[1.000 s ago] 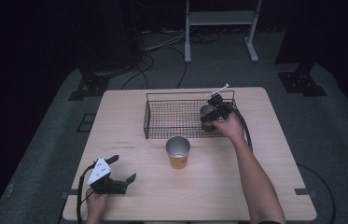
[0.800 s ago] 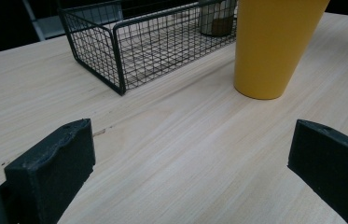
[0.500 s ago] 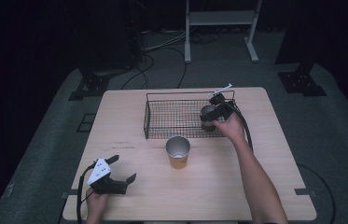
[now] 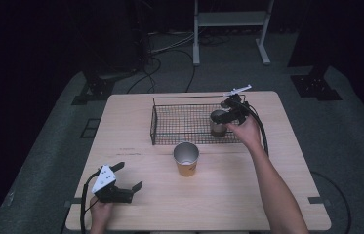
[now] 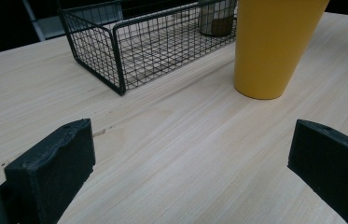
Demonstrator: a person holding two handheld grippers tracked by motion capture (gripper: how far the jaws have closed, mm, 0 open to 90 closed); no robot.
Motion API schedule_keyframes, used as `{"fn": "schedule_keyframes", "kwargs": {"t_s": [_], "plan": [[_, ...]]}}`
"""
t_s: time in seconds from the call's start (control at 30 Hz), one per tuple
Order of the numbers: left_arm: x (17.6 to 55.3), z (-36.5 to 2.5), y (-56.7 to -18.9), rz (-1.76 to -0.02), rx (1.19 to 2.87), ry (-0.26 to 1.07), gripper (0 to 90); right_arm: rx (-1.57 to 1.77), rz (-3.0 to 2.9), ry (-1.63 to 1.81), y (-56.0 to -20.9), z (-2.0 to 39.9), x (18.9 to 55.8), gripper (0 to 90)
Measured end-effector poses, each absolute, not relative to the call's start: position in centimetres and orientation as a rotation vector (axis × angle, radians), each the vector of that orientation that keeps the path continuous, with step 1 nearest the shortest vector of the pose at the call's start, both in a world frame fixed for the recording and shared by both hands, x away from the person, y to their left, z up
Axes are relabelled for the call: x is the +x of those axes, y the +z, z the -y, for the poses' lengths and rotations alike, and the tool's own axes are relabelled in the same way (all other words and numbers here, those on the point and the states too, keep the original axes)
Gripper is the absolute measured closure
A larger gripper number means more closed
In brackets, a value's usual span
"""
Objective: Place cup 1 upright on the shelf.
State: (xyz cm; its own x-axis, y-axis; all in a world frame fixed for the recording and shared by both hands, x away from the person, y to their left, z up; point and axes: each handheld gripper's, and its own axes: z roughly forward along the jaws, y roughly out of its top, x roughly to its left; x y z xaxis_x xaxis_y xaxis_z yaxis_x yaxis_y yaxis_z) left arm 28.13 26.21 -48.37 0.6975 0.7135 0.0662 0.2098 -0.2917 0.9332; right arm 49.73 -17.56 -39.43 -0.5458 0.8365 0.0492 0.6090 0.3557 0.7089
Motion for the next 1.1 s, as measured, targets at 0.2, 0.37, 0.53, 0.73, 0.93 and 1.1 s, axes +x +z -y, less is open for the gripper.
{"fn": "schedule_keyframes", "kwargs": {"t_s": [0.2,0.37,0.53,0.73,0.93,1.1], "plan": [[28.1,-26.2,-48.4,-0.726,1.841,0.591,0.0,1.234,-2.307,1.009,-38.5,17.8,48.5,2.7],[28.2,-26.2,-48.4,-0.728,1.842,0.591,0.0,1.193,-2.315,1.032,-37.7,17.9,47.3,2.7],[28.2,-26.2,-48.4,-0.727,1.843,0.591,0.0,1.157,-2.326,1.046,-37.2,18.1,46.4,2.7],[28.2,-26.2,-48.4,-0.727,1.844,0.592,0.0,1.104,-2.365,1.050,-37.0,18.0,44.9,3.8],[28.1,-26.2,-48.4,-0.728,1.844,0.593,0.0,1.061,-2.390,1.086,-36.8,18.0,43.3,4.4],[28.2,-26.2,-48.4,-0.730,1.843,0.592,0.0,1.043,-2.417,1.117,-37.3,18.1,41.9,3.4]]}}
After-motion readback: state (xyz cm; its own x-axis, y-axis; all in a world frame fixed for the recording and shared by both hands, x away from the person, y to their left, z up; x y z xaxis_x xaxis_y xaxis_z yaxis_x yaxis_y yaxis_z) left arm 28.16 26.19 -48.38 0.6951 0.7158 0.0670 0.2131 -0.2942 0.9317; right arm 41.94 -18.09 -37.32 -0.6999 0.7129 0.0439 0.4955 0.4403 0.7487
